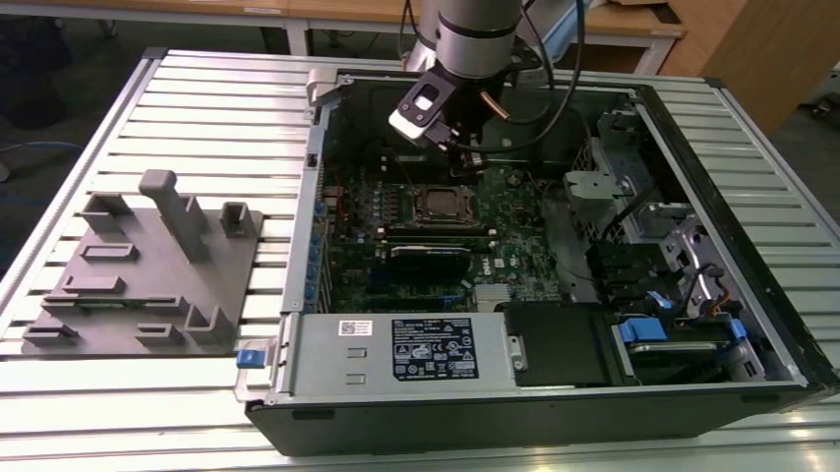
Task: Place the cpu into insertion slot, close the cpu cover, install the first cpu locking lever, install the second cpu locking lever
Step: 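Close the cpu cover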
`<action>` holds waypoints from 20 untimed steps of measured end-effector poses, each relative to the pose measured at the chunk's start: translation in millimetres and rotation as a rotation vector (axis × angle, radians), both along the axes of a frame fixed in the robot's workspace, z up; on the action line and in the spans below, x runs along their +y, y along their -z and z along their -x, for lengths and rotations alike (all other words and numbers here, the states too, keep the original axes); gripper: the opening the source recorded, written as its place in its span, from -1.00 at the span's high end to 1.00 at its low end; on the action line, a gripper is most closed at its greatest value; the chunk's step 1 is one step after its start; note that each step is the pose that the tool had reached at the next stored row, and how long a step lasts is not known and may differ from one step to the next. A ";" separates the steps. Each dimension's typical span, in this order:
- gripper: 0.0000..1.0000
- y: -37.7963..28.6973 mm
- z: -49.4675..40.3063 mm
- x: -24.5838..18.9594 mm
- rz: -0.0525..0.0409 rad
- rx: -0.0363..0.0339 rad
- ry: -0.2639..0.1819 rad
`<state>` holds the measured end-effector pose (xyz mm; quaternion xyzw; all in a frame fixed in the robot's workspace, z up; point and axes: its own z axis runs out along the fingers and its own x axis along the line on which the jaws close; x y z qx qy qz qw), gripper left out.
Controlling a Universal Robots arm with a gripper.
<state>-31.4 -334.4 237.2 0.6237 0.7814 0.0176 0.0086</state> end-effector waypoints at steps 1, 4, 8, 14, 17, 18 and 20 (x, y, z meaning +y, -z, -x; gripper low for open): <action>0.80 0.0 0.0 0.0 0.0001 -0.0001 -0.012; 0.80 0.0 0.0 0.0 0.0000 0.0000 -0.014; 0.80 0.0 0.0 0.0 0.0000 0.0000 -0.034; 0.80 0.2 0.0 0.0 0.0000 0.0000 -0.109; 0.80 0.2 0.0 0.0 0.0000 0.0000 -0.109; 0.80 0.2 0.0 0.0 0.0000 0.0000 -0.109; 0.80 0.2 0.0 0.0 0.0000 0.0000 -0.120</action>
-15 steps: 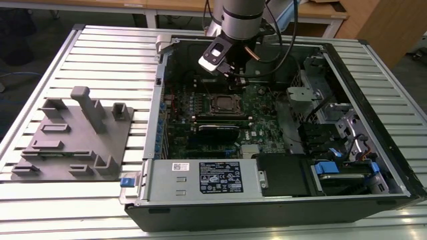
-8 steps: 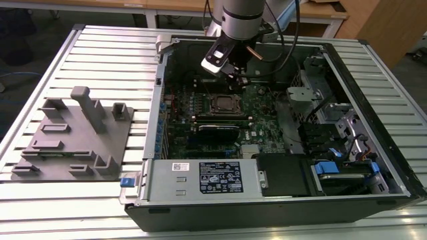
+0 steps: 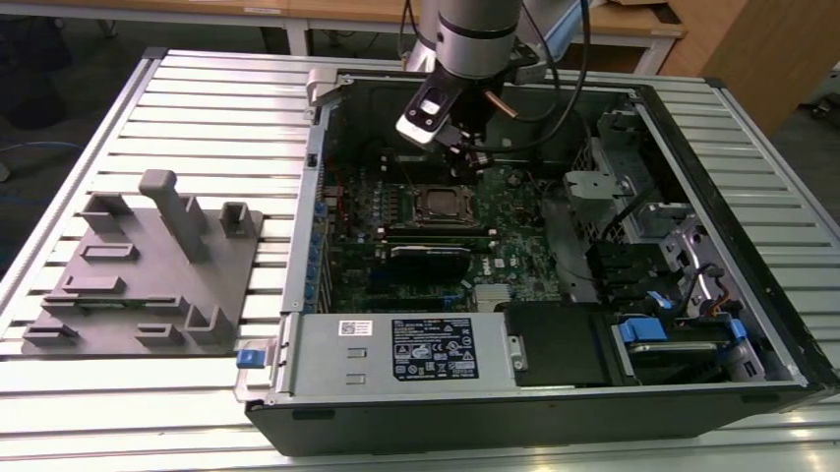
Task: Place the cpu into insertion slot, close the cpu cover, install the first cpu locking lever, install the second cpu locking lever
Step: 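Close the cpu cover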
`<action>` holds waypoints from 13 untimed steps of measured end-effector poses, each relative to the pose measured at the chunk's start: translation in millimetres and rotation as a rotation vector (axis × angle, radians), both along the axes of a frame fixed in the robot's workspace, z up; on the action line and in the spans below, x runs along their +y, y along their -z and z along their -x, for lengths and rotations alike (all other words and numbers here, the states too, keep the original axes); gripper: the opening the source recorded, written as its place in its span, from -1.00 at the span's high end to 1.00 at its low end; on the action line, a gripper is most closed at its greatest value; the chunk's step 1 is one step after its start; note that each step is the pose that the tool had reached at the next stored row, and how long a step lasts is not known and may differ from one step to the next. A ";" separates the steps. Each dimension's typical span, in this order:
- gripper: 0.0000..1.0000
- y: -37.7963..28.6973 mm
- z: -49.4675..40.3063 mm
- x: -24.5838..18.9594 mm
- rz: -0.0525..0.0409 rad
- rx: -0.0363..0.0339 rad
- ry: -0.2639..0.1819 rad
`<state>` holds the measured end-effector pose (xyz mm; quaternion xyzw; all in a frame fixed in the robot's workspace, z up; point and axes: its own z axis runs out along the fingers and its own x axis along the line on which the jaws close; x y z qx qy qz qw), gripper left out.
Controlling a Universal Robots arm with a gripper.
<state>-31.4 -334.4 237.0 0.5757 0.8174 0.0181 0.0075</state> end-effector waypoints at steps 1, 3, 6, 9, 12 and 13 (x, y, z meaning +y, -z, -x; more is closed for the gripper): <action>0.80 0.1 0.0 0.0 0.0000 -0.0001 -0.017; 0.80 0.2 0.0 0.0 0.0000 0.0000 -0.053; 0.80 0.3 0.0 0.0 0.0000 -0.0001 -0.107; 0.80 0.4 0.0 0.0 0.0000 -0.0001 -0.162; 0.80 0.5 0.0 0.0 0.0000 -0.0001 -0.209; 0.80 0.4 0.0 0.0 0.0001 -0.0001 -0.223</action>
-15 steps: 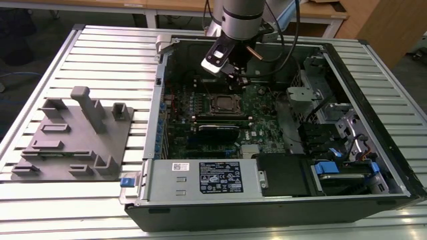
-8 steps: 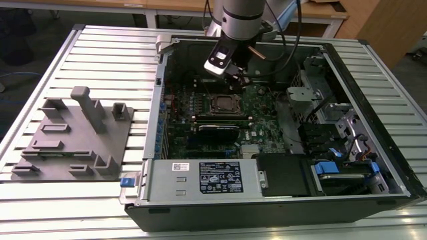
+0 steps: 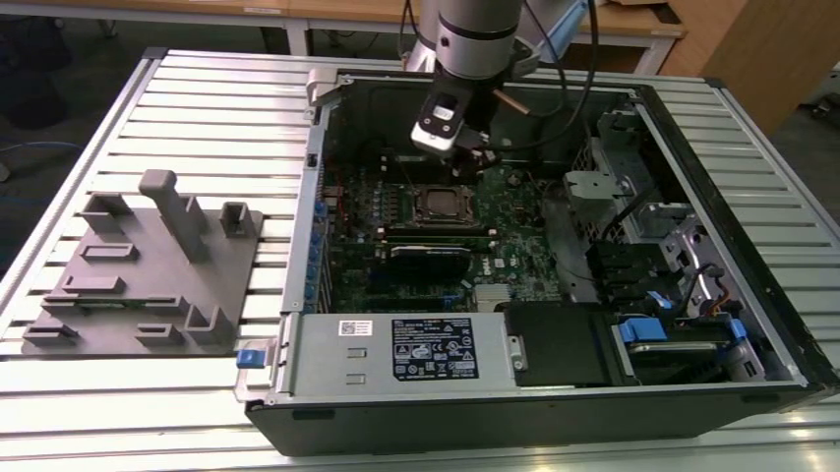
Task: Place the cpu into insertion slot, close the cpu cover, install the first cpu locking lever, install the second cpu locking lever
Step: 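Close the cpu cover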
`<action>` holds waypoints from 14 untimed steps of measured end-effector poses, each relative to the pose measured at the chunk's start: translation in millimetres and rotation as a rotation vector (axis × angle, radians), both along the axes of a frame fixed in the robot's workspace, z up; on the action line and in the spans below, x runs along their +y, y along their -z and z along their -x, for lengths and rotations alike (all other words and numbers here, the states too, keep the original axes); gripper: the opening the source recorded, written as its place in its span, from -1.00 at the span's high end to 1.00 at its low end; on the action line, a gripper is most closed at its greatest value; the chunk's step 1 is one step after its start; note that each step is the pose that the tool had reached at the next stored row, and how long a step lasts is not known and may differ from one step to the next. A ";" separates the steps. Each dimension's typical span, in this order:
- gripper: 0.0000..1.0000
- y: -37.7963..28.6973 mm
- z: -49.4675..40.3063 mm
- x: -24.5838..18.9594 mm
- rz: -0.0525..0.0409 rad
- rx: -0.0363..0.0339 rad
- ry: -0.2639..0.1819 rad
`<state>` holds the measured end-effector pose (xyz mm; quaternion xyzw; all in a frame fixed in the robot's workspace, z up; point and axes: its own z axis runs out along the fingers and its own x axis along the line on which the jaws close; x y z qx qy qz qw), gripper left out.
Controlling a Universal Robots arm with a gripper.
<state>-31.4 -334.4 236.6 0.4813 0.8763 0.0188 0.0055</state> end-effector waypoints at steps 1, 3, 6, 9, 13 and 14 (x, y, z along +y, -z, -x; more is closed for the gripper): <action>0.80 0.0 0.0 0.0 0.0000 0.0000 -0.012; 0.80 0.0 0.0 0.0 0.0000 0.0000 -0.032; 0.80 0.0 0.0 0.0 0.0000 0.0001 -0.063; 0.80 0.1 0.0 0.0 0.0000 0.0000 -0.117; 0.80 0.2 0.0 0.0 0.0000 0.0000 -0.189; 0.80 0.2 0.0 0.0 -0.0001 0.0000 -0.207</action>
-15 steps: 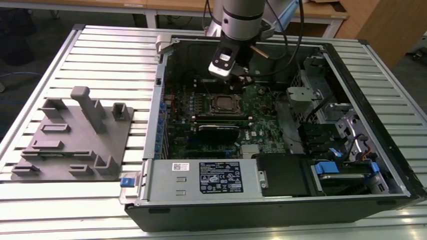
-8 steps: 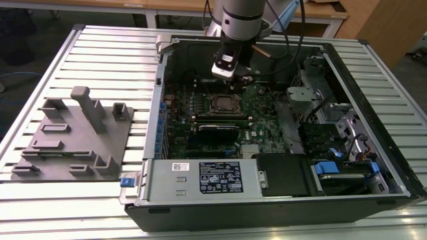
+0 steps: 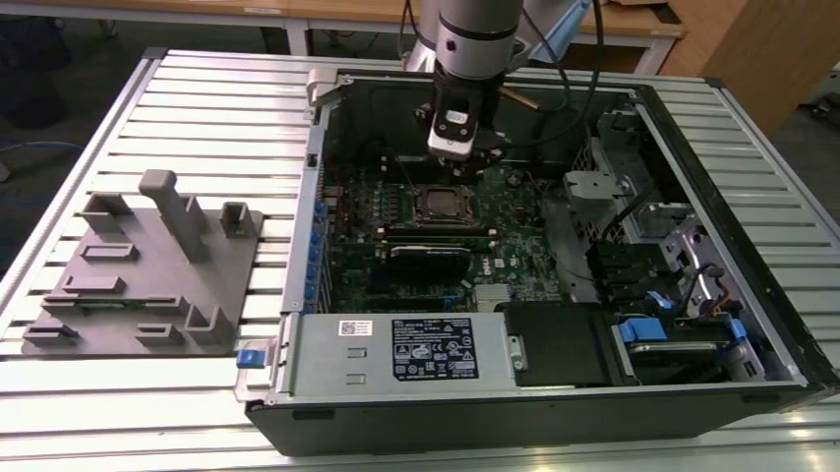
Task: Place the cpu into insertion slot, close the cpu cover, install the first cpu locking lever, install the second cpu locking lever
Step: 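Close the cpu cover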
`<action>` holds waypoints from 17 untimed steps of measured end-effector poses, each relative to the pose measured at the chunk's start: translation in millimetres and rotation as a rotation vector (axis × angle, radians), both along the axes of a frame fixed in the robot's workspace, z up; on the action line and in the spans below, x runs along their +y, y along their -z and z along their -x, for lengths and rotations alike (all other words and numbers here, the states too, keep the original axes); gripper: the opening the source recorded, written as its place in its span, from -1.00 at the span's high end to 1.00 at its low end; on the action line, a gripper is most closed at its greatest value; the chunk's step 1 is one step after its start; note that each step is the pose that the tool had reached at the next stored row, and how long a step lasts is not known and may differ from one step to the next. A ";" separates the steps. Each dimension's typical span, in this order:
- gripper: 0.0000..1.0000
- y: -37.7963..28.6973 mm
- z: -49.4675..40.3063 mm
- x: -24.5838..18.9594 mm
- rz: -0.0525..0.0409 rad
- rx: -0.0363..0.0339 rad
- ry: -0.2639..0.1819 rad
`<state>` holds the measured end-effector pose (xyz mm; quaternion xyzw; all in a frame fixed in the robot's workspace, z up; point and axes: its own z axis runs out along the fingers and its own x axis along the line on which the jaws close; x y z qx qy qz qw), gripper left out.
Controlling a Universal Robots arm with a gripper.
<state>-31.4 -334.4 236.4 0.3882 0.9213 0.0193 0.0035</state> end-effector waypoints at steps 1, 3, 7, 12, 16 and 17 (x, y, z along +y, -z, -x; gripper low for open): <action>0.80 0.0 0.0 0.0 0.0000 0.0000 -0.018; 0.80 0.1 0.0 0.0 0.0000 0.0000 -0.055; 0.80 0.2 0.0 0.0 0.0000 0.0000 -0.125; 0.80 0.2 0.0 0.0 0.0001 0.0000 -0.202; 0.80 0.2 0.0 0.0 0.0000 0.0000 -0.255; 0.80 0.2 0.0 0.0 0.0000 0.0000 -0.268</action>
